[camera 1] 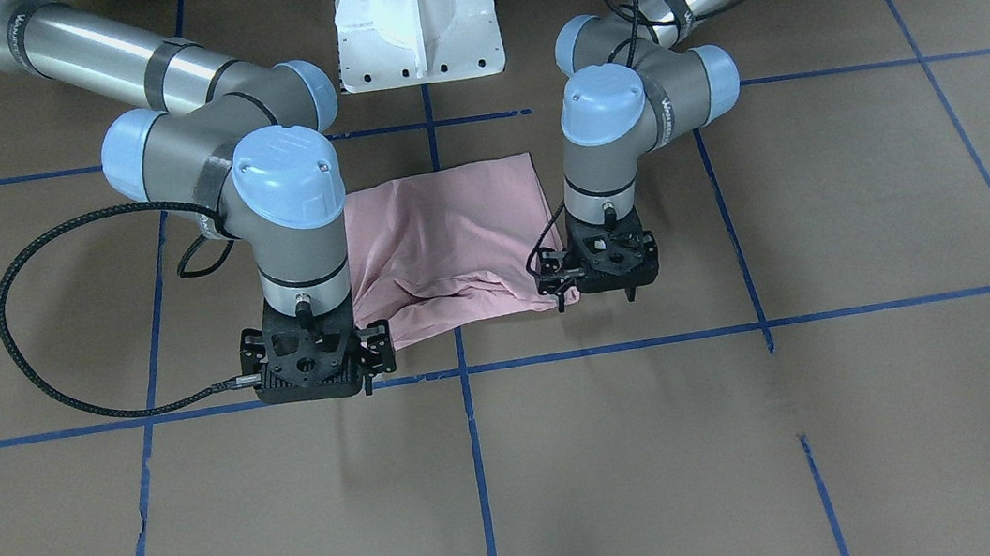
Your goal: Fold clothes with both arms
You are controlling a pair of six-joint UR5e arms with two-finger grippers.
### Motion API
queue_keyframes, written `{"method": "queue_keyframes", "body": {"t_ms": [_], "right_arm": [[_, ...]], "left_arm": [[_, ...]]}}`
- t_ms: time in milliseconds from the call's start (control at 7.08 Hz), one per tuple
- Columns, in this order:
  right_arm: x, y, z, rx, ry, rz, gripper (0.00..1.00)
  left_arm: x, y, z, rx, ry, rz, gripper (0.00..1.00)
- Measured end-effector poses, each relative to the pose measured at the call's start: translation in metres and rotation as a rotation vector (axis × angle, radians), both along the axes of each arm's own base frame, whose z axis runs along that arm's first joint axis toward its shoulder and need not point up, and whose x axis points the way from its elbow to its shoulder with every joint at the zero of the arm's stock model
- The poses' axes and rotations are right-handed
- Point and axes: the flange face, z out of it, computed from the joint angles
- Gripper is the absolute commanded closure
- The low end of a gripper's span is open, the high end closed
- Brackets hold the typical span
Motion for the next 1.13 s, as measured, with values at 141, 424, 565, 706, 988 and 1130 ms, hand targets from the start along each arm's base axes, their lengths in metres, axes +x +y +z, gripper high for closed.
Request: {"method": "queue_keyframes", "body": {"t_ms": [141,424,565,706,988,1130], "right_arm": [[-0.006,0.011,-0.009,0.006,-0.017,-0.008,0.0],[-0.028,0.053,-0.024,-0.003,-0.062,-0.007,0.38],[-0.045,0.079,-0.023,-0.008,-0.068,0.002,0.53],[-0.06,0.102,-0.014,-0.011,-0.06,0.01,0.57],[-0.071,0.122,0.008,-0.02,-0.037,0.018,0.58],[-0.073,0.127,0.012,-0.024,-0.033,0.02,0.58]], "left_arm": [[-0.026,-0.024,-0.001,0.037,-0.01,0.021,0.0],[-0.081,-0.055,-0.005,0.115,0.007,0.109,0.0],[-0.095,-0.059,-0.004,0.132,0.012,0.127,0.0],[-0.099,-0.06,-0.004,0.138,0.015,0.133,0.0],[-0.101,-0.06,-0.004,0.137,0.019,0.132,0.0],[-0.101,-0.06,-0.004,0.137,0.022,0.131,0.0]]}}
